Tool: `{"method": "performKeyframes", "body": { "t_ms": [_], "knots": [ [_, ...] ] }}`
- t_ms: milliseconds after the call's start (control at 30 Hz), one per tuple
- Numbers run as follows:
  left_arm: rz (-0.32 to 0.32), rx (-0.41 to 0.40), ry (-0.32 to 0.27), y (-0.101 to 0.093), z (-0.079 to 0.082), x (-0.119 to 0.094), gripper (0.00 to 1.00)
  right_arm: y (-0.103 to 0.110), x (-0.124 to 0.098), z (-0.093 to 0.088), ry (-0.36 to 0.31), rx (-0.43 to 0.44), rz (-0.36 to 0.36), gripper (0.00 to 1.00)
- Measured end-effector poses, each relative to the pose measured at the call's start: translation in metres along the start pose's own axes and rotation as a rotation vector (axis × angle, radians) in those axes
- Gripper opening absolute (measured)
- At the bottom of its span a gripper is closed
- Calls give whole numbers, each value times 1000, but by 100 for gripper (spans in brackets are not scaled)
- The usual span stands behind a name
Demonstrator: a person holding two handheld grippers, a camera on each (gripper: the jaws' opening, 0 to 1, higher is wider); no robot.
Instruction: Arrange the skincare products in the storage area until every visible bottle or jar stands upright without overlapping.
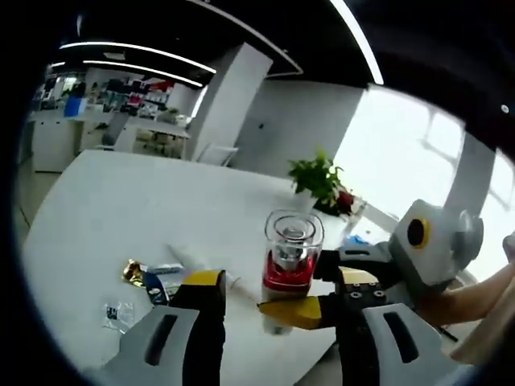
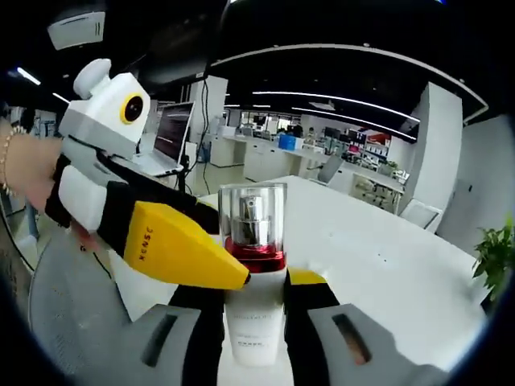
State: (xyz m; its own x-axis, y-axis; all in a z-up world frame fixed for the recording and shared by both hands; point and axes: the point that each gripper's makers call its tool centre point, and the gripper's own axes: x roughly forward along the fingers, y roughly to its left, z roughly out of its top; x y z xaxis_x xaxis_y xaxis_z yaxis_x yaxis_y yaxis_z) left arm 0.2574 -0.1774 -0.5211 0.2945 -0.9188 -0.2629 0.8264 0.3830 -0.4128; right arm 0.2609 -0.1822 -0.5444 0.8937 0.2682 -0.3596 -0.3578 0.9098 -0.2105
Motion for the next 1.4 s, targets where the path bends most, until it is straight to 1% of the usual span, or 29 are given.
{"method": "performKeyframes", "body": {
  "t_ms": [33, 133, 267, 300, 367, 400, 467, 533, 567, 600, 633, 700, 767, 800, 833, 967, 1033, 1067, 1100, 1133, 1167, 1200, 1267, 1300, 1367, 1400],
  "knots": [
    [-4, 6, 5, -4, -1, 3, 55, -1, -1, 0, 0, -3, 4, 27],
    [-3, 17, 16, -9, -3, 10, 54, -4, -3, -2, -1, -10, 20, 27],
    [26, 5, 22, -9, -8, 14, 52, -3, -4, -3, -3, -10, 49, 27],
    [32, 0, 16, -8, -7, 15, 51, -2, -4, -2, -5, -33, 61, 27],
    [53, 7, 31, -6, -8, 18, 47, -1, -5, -4, -2, -74, 80, 27],
    [59, 20, 51, -6, -9, 20, 45, -1, -5, -5, -2, -95, 85, 27],
    [57, 41, 81, -8, -11, 23, 45, -1, -6, -7, 0, -110, 89, 27],
    [68, 48, 78, -8, -10, 25, 44, -3, -6, -7, -6, -94, 96, 27],
    [71, 44, 73, -7, -9, 26, 43, -4, -6, -7, -15, -65, 102, 27],
    [67, 26, 67, -9, -9, 27, 40, -6, -7, -7, -18, -51, 101, 27],
    [78, 15, 55, -8, -9, 28, 38, -7, -7, -6, -24, -45, 101, 27],
    [72, -4, 40, -11, -9, 29, 34, -9, -8, -7, -19, -54, 96, 27],
    [61, -3, 37, -17, -12, 30, 27, -8, -9, -8, -17, -83, 104, 27],
    [94, 20, 34, -14, -12, 31, 26, -9, -11, -11, -12, -78, 102, 27],
    [83, 15, 49, -19, -16, 32, 26, -8, -13, -14, -13, -79, 104, 27],
    [90, 29, 86, -23, -21, 33, 24, -7, -18, -19, -22, -48, 117, 28],
    [82, 20, 89, -24, -21, 30, 24, -5, -20, -17, -30, -8, 129, 28],
    [72, 9, 97, -25, -21, 28, 24, -4, -21, -16, -33, -6, 134, 28],
    [66, 5, 103, -24, -20, 26, 24, 0, -22, -13, -62, 12, 165, 28],
    [47, 15, 113, -25, -19, 24, 24, 3, -23, -11, -81, 44, 186, 28],
    [37, 23, 117, -26, -17, 22, 24, 4, -25, -7, -112, 86, 206, 29],
    [19, 36, 127, -27, -16, 19, 24, 6, -26, -6, -121, 110, 221, 29],
    [-15, 52, 143, -30, -14, 16, 23, 8, -29, -3, -127, 117, 238, 29],
    [-26, 55, 148, -30, -13, 14, 23, 12, -30, 0, -138, 131, 260, 30],
    [-73, 65, 150, -34, -10, 9, 23, 16, -32, 6, -162, 184, 306, 31],
    [-98, 71, 150, -36, -8, 7, 23, 17, -34, 10, -190, 213, 343, 32]
  ]
}}
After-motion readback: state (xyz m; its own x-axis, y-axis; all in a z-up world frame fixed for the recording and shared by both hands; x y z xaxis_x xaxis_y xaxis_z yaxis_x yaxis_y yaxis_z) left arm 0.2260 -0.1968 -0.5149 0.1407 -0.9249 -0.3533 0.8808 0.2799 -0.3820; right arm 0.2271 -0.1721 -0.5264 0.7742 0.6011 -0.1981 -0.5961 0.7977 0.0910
